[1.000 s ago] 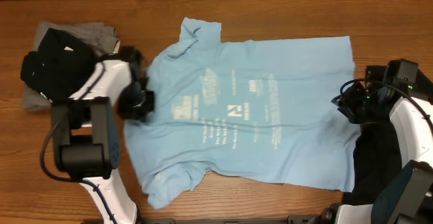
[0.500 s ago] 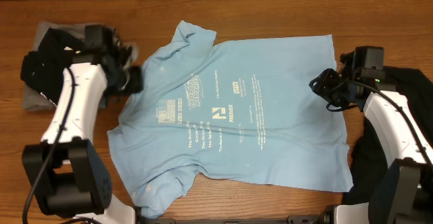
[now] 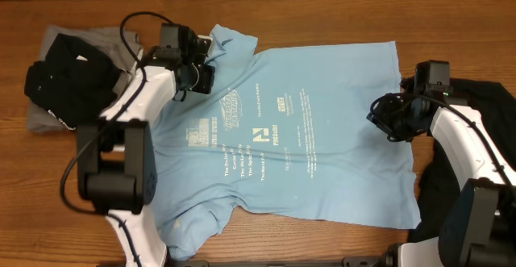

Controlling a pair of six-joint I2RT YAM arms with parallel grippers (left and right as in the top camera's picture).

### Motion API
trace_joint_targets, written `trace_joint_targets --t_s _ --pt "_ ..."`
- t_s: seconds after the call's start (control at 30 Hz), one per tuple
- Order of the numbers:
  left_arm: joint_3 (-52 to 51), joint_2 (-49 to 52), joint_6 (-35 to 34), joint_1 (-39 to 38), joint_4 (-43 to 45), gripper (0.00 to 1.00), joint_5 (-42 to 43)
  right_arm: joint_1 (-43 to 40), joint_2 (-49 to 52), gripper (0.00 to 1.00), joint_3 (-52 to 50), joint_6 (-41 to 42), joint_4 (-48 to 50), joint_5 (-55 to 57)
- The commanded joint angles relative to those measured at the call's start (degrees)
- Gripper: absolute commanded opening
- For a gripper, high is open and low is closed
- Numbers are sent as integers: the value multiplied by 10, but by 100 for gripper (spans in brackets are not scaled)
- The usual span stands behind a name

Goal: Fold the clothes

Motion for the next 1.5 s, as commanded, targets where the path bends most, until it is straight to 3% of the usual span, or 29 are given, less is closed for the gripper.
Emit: trace_joint_targets --t_s 0.0,0.27,0.4,0.57,0.73,0.9,1.0,1.1,1.2,1.33,1.47 --pt "3 35 12 9 36 12 -21 1 1 36 3 0 -12 6" --pt "5 83 -45 49 135 14 -158 1 1 36 3 0 -31 6" --pt "28 85 -101 99 160 16 -125 2 1 36 3 0 -44 6" --pt "94 85 -105 142 135 14 -24 2 1 37 3 -2 -43 6" --pt "207 85 -47 142 4 14 -6 2 2 45 3 -40 0 6" --pt "322 85 -11 121 -141 22 63 2 11 49 2 -51 98 14" --pt "385 85 2 102 -218 23 91 2 37 27 3 -42 168 34" --pt "455 85 4 78 -313 22 93 2 81 13 3 -31 227 33" --pt "519 85 15 55 -411 17 88 2 134 9 3 -21 267 31" --pt "575 85 15 40 -499 18 71 2 190 7 6 -14 298 42" --pt "607 85 12 40 -563 19 71 -8 240 5 29 30 318 130"
